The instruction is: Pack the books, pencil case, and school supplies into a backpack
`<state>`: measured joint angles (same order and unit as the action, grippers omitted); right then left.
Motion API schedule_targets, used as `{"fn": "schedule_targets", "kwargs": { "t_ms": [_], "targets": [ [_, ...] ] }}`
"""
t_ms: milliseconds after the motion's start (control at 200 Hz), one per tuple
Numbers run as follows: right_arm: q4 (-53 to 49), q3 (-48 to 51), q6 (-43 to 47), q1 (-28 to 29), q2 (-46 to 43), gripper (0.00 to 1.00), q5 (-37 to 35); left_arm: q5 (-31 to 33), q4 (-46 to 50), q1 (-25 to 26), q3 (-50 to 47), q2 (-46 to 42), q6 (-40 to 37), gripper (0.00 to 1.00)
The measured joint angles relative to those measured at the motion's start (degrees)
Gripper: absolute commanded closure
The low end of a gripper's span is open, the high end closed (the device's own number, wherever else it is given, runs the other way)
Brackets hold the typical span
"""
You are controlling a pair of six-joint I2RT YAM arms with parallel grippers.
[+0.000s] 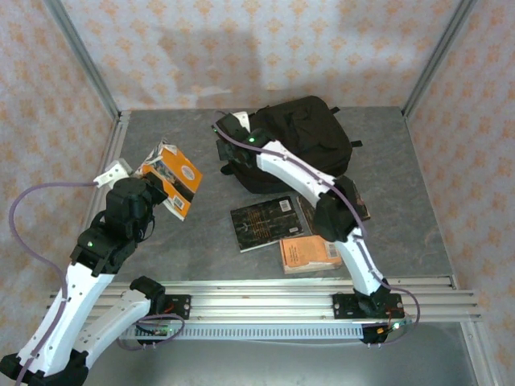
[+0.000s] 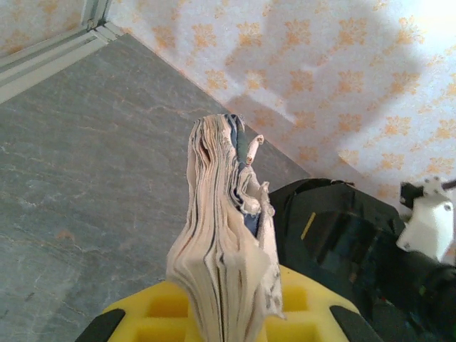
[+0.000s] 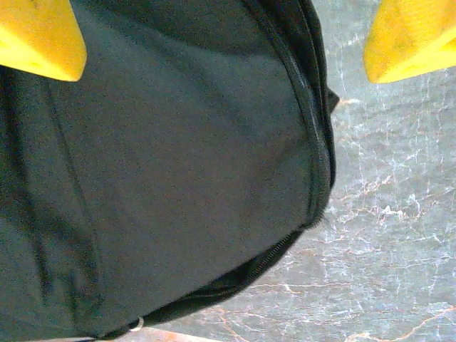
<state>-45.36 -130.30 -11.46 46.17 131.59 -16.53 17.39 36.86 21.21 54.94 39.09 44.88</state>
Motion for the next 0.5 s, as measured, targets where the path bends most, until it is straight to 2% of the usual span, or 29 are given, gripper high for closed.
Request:
{"fn": "schedule_targets", "kwargs": {
  "t_ms": [150, 295, 420, 500],
  "targets": [
    [-2.71, -12.63, 0.63, -0.13, 8.98, 0.0, 0.0, -0.07, -0.04, 0.0, -1.75, 0.31, -0.02, 1.0],
    [-3.06, -17.57, 0.74, -0.83, 13.33, 0.04, -0.46, -0.42, -0.13, 0.0, -2.56, 1.07, -0.02, 1.0],
    [-2.54, -19.17, 0.66, -2.47, 16.31, 0.13, -0.44, -0.46, -0.24, 0.0, -2.56, 1.33, -0.02, 1.0],
    [-2.38, -20.31, 0.13, -3.54, 18.36, 0.27, -0.42, -0.44, -0.24, 0.0, -2.56, 1.53, -0.02, 1.0]
  ]
}}
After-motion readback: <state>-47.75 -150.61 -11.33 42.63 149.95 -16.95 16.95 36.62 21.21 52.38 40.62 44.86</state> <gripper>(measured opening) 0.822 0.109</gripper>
